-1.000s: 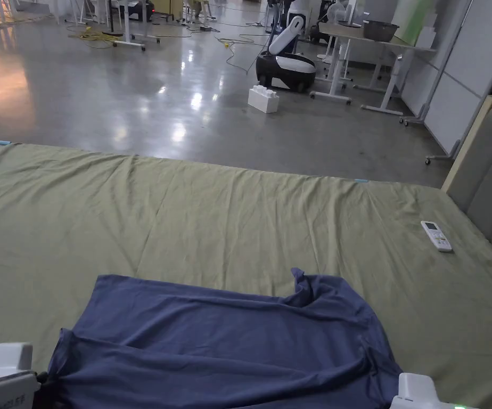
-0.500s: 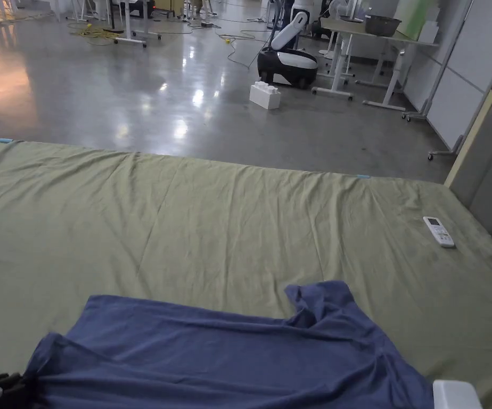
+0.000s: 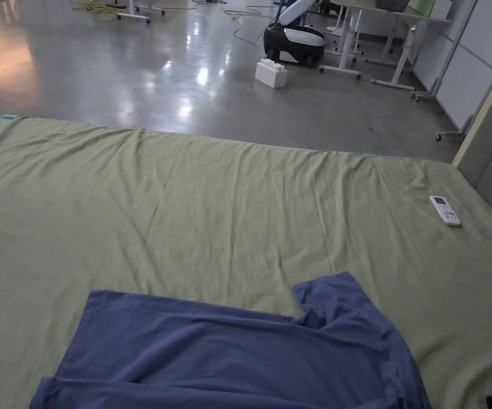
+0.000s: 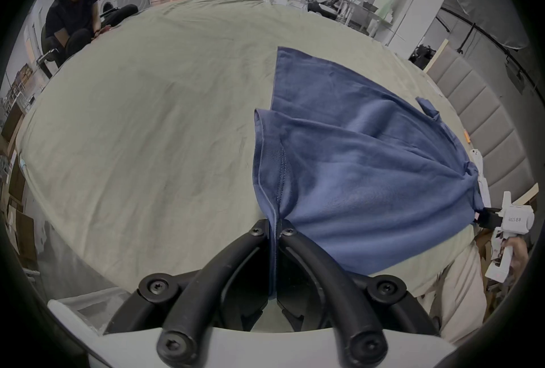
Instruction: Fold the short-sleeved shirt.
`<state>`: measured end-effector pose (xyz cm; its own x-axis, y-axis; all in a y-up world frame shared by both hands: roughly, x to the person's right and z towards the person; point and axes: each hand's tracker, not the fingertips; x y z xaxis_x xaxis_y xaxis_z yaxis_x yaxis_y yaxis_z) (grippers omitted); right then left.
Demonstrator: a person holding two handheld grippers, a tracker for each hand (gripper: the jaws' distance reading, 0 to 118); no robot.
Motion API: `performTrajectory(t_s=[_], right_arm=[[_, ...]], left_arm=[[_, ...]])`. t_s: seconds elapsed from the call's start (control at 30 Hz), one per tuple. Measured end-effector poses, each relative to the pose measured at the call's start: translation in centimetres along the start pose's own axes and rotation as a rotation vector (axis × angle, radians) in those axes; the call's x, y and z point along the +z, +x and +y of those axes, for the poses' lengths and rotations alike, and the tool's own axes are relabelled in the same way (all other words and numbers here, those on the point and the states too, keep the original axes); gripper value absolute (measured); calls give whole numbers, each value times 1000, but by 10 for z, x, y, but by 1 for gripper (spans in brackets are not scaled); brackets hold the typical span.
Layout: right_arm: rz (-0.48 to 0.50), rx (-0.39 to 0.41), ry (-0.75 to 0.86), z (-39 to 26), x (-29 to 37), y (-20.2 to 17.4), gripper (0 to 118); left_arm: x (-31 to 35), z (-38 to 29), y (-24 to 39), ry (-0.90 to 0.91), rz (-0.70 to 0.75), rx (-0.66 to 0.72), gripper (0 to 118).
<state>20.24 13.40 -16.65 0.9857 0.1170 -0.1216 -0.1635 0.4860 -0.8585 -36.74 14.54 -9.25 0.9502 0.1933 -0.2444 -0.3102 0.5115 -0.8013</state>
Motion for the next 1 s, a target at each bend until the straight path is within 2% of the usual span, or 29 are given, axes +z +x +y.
performTrajectory(t_s=[0.1,0.17,0.2,0.23,0.33,0.5,0.7,0.8,0.83,0.87,0.93,1.0], right_arm=[[-25,3,11,3,6,0,26],[-93,13,12,8,14,-1,60],[-95,3,30,11,20,-2,74],[-92,-8,68,14,27,-2,83],[-76,-13,225,29,47,-11,83],[-69,-8,498,62,72,-40,84],[-46,-46,818,94,104,-73,80],[-69,-37,938,107,116,-87,53],[-85,-42,964,110,120,-91,41],[-68,-52,967,113,121,-94,35],[-64,-54,977,119,123,-98,25],[-46,-70,997,122,124,-99,10]], left_arm=[[-11,2,-9,30,9,-29,4],[-6,6,-6,33,27,-63,10],[-4,8,-2,56,54,-92,18],[-2,11,1,85,69,-116,31],[8,22,15,167,79,-152,59],[22,50,49,333,56,-191,59],[52,76,96,582,13,-202,58],[65,83,114,691,8,-228,53],[68,86,121,715,21,-240,47],[72,88,127,742,28,-254,40],[78,89,135,794,44,-260,16],[84,90,139,816,37,-260,11]])
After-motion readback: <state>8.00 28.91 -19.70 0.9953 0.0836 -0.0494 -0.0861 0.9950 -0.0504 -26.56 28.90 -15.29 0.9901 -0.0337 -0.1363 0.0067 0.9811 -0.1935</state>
